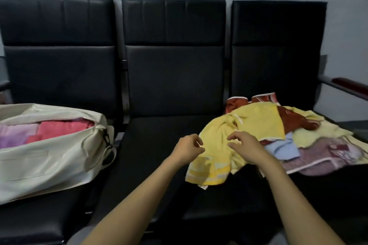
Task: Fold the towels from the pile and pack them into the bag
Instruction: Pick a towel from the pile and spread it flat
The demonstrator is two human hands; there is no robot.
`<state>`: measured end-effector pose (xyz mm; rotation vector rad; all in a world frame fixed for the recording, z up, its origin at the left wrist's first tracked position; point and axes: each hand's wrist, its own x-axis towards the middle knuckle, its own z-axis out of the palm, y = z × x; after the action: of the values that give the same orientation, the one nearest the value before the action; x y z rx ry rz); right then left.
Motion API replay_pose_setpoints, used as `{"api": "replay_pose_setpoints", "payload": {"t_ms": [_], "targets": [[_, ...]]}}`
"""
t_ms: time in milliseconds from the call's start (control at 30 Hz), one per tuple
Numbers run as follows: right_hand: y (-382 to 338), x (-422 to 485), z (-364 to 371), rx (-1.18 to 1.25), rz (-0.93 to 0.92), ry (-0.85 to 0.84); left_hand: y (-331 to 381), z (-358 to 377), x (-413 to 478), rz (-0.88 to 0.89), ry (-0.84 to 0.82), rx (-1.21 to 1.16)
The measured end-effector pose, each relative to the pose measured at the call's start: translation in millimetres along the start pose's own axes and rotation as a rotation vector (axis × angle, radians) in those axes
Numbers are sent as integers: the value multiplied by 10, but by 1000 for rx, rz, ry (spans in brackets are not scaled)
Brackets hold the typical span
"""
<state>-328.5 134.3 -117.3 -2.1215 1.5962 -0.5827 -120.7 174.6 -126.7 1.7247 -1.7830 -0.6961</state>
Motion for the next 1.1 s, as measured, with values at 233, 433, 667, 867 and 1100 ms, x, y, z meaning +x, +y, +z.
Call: {"api": "replay_pose_setpoints", "payload": {"t_ms": [233,433,667,867,1100], "targets": [[423,63,202,-136,62,-75,-207,625,131,-20,-148,188],[398,173,461,-317,59,-165,-309,754,227,40,-200,286],[40,174,416,235,38,-17,-385,609,217,8,-269,352],[74,106,588,74,31,-338,-852,131,124,-74,-130,561],[-126,117,789,-270,-135,-385,-1326,-487,-97,-361,-66,633]]}}
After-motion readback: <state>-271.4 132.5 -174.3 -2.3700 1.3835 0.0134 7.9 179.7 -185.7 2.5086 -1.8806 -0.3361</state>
